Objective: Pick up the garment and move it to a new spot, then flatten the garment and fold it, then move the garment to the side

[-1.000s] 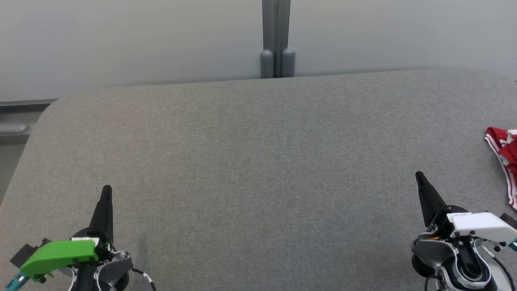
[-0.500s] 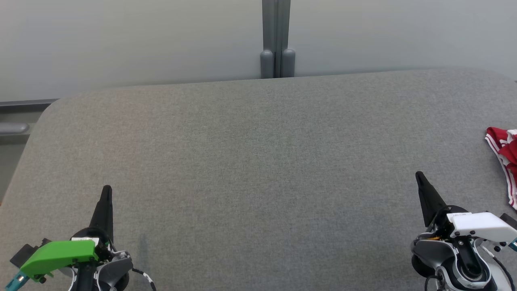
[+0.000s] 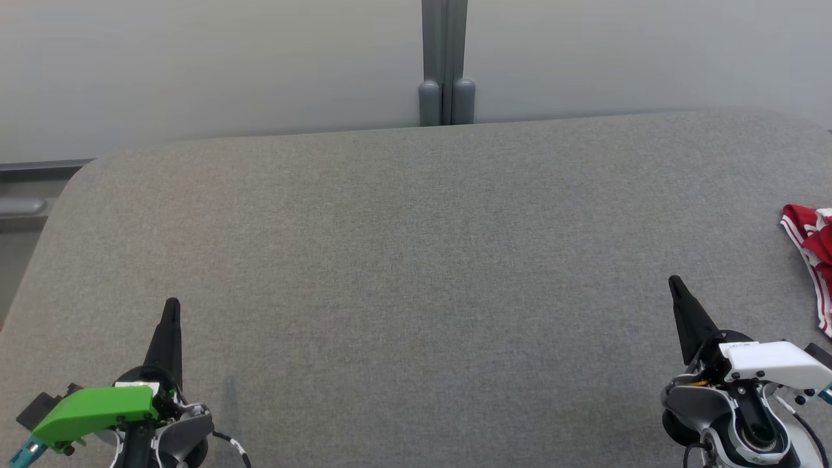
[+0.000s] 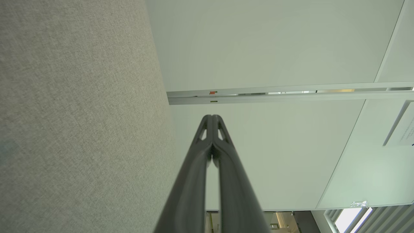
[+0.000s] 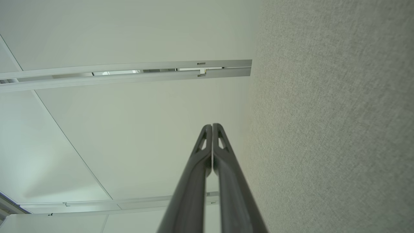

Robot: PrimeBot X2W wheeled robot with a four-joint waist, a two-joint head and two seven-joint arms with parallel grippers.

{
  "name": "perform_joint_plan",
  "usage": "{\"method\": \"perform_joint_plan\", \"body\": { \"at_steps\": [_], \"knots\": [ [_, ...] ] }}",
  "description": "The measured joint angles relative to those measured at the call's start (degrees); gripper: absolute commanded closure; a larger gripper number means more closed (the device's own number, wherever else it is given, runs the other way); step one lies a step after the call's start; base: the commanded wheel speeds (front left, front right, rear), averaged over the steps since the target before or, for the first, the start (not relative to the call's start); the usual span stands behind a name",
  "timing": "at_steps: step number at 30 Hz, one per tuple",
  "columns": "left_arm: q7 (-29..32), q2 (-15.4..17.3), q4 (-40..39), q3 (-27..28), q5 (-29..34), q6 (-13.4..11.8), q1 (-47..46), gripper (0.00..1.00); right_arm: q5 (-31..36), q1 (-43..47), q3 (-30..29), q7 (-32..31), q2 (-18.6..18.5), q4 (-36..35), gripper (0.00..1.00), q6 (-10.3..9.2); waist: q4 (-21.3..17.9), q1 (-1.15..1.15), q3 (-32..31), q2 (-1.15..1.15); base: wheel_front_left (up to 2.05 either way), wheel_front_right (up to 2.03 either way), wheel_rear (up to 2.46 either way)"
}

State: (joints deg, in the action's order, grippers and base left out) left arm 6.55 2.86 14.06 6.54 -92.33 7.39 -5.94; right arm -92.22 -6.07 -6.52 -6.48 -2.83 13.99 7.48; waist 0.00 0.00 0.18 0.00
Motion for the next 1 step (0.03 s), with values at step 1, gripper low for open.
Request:
{"method": "perform_joint_plan", "body": {
  "at_steps": [1],
  "knots": [
    [0.0,0.0,0.0,0.0,0.0,0.0,0.0,1.0,0.0,0.0,0.0,0.0,0.0,0.0,1.0,0.0,0.0,0.0,0.0,0.0,0.0,0.0,0.0]
  ]
}}
